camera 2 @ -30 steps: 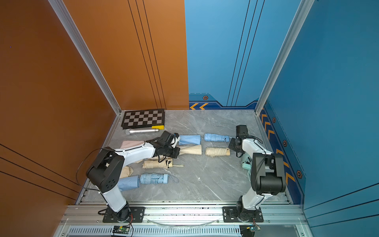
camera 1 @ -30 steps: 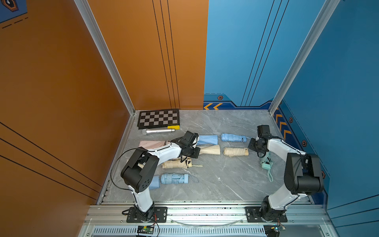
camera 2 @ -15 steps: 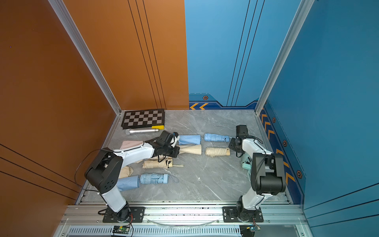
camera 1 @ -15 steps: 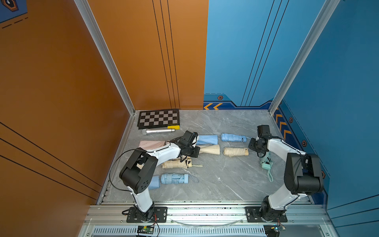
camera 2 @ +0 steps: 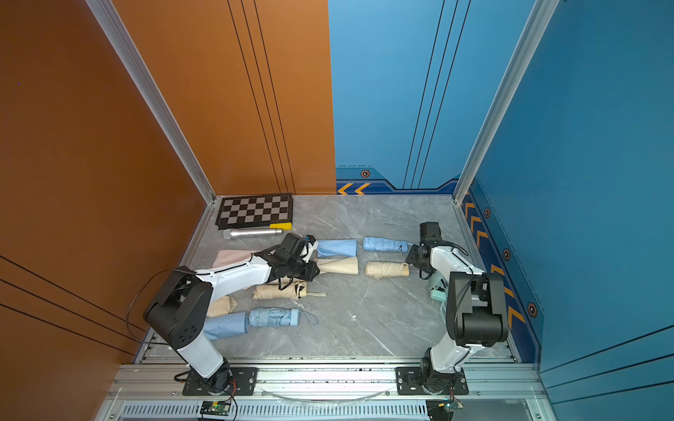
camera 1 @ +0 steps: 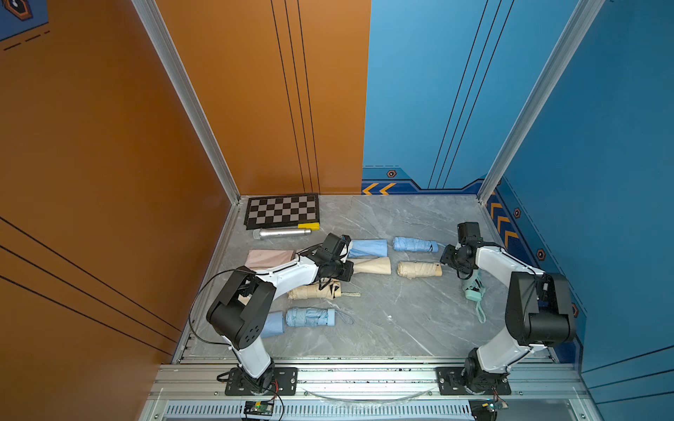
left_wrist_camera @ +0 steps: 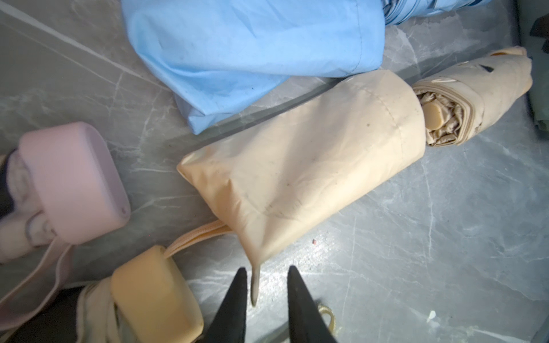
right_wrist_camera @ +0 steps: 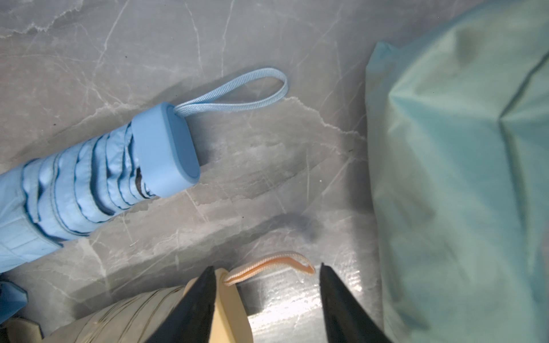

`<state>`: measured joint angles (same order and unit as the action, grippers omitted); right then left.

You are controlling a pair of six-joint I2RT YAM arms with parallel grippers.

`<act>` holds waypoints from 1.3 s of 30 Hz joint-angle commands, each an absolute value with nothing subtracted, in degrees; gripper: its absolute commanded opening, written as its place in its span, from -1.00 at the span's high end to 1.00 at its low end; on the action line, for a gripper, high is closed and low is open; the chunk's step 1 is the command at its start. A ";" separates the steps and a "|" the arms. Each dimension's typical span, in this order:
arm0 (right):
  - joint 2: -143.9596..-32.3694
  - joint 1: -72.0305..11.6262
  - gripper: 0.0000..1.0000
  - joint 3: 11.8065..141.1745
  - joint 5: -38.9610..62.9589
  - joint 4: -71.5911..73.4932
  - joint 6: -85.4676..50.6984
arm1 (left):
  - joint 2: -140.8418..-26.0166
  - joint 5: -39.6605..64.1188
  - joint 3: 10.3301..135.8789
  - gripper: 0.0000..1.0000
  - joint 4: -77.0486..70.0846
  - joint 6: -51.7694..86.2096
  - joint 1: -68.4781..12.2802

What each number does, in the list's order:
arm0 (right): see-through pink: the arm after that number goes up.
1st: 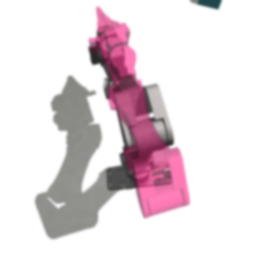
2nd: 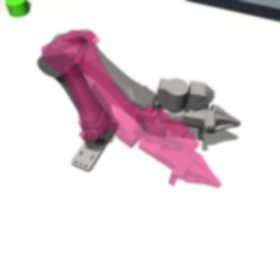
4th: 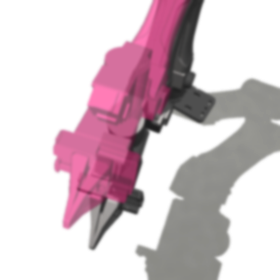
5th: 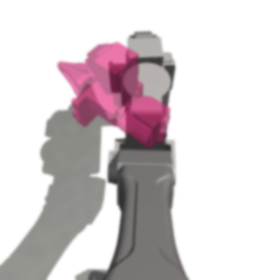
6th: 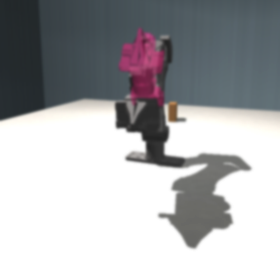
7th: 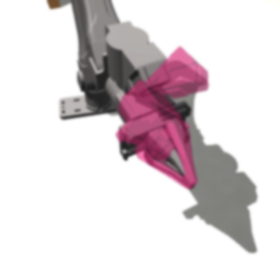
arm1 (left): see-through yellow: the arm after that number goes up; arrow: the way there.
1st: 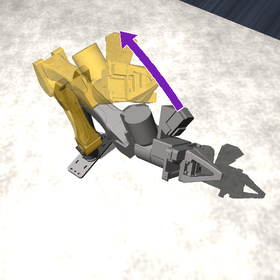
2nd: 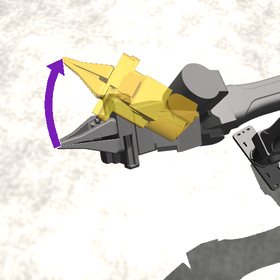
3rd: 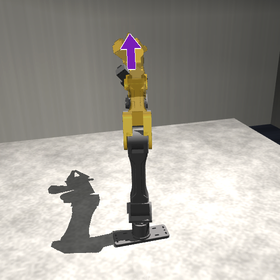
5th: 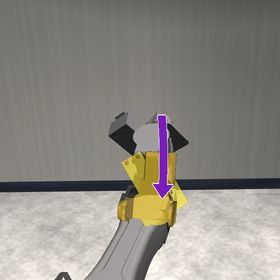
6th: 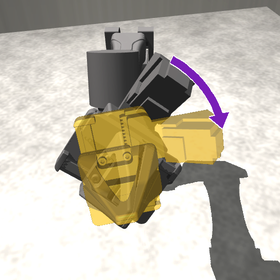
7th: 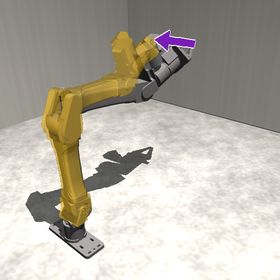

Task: Take umbrellas out of sleeves
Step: Place the umbrella sleeve at the center of the board, then pick up the umbrella from the center of the board.

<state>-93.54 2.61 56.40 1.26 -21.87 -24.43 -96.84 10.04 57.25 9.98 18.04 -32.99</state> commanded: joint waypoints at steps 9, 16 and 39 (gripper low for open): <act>-81.30 3.23 -0.78 54.19 -9.22 -22.06 -26.19 | -91.05 9.95 55.30 0.08 8.37 17.31 -32.74; -76.14 7.02 -1.00 51.50 -12.62 -22.21 -25.93 | -87.22 9.82 53.72 -0.15 8.22 17.16 -32.76; -89.57 12.95 -1.00 55.66 -5.28 -27.24 -23.25 | -81.42 12.36 50.20 -0.60 5.50 16.44 -31.09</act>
